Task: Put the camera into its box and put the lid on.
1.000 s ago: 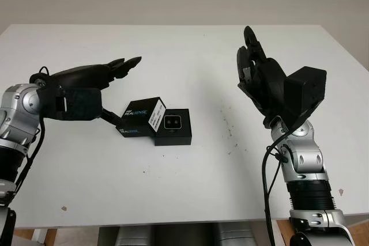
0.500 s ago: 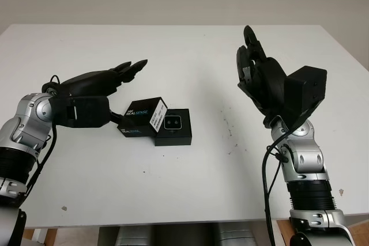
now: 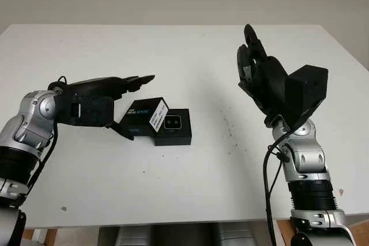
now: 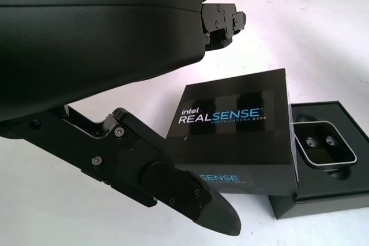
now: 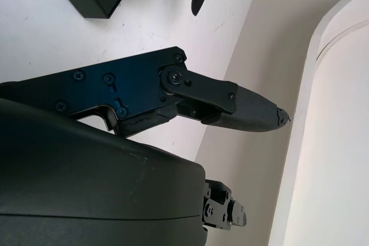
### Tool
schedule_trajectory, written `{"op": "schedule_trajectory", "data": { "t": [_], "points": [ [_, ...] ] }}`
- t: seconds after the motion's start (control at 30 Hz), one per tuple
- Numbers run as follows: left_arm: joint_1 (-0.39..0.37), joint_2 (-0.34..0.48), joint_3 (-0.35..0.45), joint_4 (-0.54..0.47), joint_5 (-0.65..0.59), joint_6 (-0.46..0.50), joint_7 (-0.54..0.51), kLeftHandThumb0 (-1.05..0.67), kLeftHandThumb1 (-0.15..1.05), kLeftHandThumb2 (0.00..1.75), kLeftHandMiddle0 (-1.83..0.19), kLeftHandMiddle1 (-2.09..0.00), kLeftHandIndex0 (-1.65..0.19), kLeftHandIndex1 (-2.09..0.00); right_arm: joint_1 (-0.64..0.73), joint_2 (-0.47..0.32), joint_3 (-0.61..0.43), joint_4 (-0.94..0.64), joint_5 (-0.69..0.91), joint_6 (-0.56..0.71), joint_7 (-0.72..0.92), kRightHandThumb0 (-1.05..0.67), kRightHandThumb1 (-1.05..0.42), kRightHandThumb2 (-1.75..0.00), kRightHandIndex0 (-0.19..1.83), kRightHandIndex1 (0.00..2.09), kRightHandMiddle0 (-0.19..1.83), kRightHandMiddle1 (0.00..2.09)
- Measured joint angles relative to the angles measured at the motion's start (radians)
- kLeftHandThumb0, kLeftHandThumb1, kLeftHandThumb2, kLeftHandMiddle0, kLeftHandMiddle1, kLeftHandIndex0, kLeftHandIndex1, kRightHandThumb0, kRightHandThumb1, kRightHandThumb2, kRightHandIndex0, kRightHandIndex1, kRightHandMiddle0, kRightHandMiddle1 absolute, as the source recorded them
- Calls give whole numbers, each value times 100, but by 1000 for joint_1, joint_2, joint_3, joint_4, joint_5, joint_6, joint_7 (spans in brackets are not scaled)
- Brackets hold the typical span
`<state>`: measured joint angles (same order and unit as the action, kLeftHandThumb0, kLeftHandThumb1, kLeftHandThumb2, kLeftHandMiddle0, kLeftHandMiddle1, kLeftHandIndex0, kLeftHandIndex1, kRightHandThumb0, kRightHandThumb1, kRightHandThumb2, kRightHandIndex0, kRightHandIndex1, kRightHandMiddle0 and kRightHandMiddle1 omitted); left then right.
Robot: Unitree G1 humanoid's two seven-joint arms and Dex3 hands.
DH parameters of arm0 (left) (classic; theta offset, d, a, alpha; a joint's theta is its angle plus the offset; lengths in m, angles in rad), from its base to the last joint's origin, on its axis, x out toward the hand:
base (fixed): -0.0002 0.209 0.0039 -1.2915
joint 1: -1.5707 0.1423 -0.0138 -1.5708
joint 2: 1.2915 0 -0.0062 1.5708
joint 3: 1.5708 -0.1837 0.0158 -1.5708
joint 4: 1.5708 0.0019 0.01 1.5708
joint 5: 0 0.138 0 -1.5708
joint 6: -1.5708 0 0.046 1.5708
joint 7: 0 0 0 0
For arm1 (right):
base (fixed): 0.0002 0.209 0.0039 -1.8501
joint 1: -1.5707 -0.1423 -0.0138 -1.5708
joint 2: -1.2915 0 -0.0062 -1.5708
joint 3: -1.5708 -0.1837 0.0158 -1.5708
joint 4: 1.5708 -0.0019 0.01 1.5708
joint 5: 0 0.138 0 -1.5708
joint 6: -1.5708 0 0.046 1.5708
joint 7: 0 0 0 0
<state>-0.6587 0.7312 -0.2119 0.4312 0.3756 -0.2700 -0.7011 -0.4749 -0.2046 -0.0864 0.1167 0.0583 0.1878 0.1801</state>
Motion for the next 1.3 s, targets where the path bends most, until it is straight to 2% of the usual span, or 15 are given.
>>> {"op": "schedule_trajectory", "data": {
  "t": [0.17,0.37,0.6,0.7,0.9,1.3],
  "points": [
    [0,-2,2,-4,-30,60,-3,-71,83,7,11,-6,12,-6,0,0,1,0,-3,-1,1,-68,-105,-64,-15,6,-16,6],
    [-1,-33,9,-3,-72,106,-15,-74,83,6,5,-7,10,-6,0,-1,1,4,-5,-11,2,-69,-105,-65,-15,6,-16,6],
    [-7,-43,-4,51,-4,-1,105,-64,81,5,-6,-9,-2,-11,0,-4,1,3,-8,-10,0,-69,-105,-63,-15,6,-15,6],
    [-7,-43,-15,64,33,-19,132,-64,82,6,-10,-10,-5,-12,0,-4,1,3,-7,-10,0,-68,-105,-63,-14,6,-14,6],
    [-7,-42,-35,64,81,-26,142,-59,82,5,-23,-14,-16,-16,0,-4,1,2,-6,-10,1,-68,-105,-63,-14,6,-15,6],
    [-7,-27,-48,34,125,-37,130,-60,82,6,-15,-7,-15,-12,0,-4,1,2,-2,-8,3,-66,-105,-64,-15,5,-16,5]
  ]
}}
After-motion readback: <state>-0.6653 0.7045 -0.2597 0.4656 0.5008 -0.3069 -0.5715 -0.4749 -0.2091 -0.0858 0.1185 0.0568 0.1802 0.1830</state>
